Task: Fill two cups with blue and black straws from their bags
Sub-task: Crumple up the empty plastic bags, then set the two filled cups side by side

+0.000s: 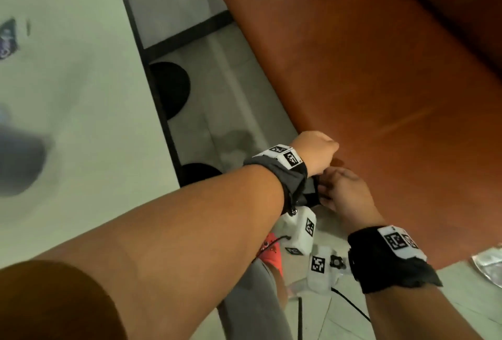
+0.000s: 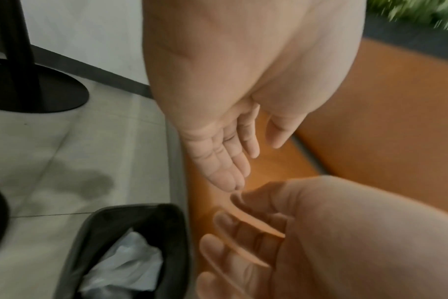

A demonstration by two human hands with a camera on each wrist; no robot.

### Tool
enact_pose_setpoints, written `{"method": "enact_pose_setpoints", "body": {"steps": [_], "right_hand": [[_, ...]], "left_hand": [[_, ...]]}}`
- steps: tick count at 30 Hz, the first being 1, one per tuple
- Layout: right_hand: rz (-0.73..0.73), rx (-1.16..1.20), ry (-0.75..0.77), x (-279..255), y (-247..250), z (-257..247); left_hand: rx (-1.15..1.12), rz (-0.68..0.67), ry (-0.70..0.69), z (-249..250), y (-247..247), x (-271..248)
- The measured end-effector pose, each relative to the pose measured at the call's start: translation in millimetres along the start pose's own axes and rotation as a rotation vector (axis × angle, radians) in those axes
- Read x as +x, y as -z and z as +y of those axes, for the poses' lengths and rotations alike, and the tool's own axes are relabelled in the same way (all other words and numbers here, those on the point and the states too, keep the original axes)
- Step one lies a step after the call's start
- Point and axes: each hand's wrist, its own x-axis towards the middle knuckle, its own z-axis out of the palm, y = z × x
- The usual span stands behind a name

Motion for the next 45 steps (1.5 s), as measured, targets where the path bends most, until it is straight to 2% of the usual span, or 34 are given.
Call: {"method": "enact_pose_setpoints", "body": {"steps": [3,6,11,14,17,20,23,28,35,38,42,45], "right_hand": [[-0.044,-0.117,0.141,-43.5,5.7,-39.1],[-0.106,-0.256,0.237,-92.3,1.2,-72.4],[-0.219,-0.438,0.453,-182.9,-36.4,-107.7],[-0.317,-0.523,0.616,-234.4,-80.6,-115.1],[-0.420,-0.607,0.722,-276.4,-140.8,-111.5],[-0.527,-0.681,0.759,-306.2,-204.8,-96.3],[-0.568,-0.764,0.768,-328.2,-262.0,-83.2],[-0.589,-0.761,0.726,-346.2,-336.5,-69.1],[-0.386,-0.738,0.736,-327.6,-399.7,-53.4],[-0.384,-0.646,0.736,-313.3,-413.8,-45.6],[-0.423,-0.440,0.873,-293.5,-426.1,-43.7],[-0.521,-0.276,0.981,-282.0,-432.0,-44.2]], "left_hand": [[-0.167,0.033,-0.076,33.1,17.9,-40.0],[-0.191,0.079,-0.188,51.3,45.1,-94.9],[0.073,0.256,-0.409,45.8,118.1,-198.8],[0.166,0.410,-0.442,11.4,173.5,-260.7],[0.042,0.522,-0.372,-45.9,225.1,-313.2],[-0.082,0.648,-0.278,-111.7,270.4,-354.1],[-0.166,0.766,-0.193,-164.9,313.6,-383.0],[-0.258,0.889,-0.138,-206.0,372.5,-398.5],[-0.174,0.996,-0.053,-206.8,448.1,-371.0],[-0.114,1.005,-0.004,-204.5,476.7,-349.7],[-0.167,0.994,-0.019,-205.9,506.4,-318.7],[-0.234,0.977,-0.108,-209.5,520.4,-299.8]]}}
